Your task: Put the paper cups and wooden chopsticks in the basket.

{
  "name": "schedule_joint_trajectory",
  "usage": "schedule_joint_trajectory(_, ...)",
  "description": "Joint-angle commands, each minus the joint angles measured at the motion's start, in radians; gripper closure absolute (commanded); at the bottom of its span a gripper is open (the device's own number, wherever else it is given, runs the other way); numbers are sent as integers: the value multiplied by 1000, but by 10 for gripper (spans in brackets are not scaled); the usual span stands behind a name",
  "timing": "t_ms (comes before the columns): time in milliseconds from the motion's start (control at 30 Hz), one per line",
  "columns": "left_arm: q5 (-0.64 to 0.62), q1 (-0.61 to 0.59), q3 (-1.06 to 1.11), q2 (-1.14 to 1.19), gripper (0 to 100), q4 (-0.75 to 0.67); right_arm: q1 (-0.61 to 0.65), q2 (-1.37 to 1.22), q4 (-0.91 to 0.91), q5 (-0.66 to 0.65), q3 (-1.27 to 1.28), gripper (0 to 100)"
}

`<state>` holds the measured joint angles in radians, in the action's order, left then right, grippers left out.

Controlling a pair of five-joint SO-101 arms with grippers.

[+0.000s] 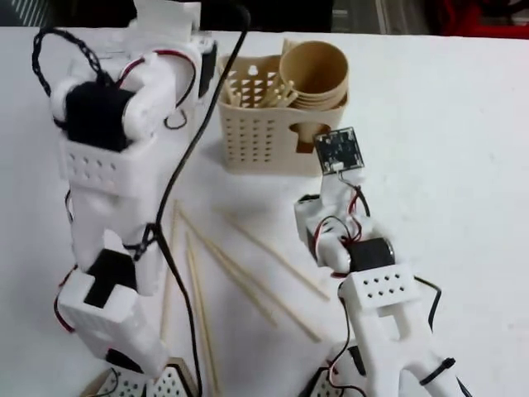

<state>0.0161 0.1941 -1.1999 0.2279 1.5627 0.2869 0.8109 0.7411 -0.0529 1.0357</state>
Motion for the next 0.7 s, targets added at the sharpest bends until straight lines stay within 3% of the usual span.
schedule_joint_trajectory(0, -8, 35, -64, -7, 977, -173, -15, 25, -18, -2, -5, 977)
schedule_joint_trajectory(267, -80, 50, -58, -1, 977, -434, -15, 31, -54, -3, 17, 977)
schedule_joint_trajectory(533, -84, 31, -64, 147, 970, -434, -15, 33, -96, -3, 38, 977)
schedule_joint_trajectory(667, -86, 24, -69, 176, 872, -397, -15, 33, -96, -3, 38, 977)
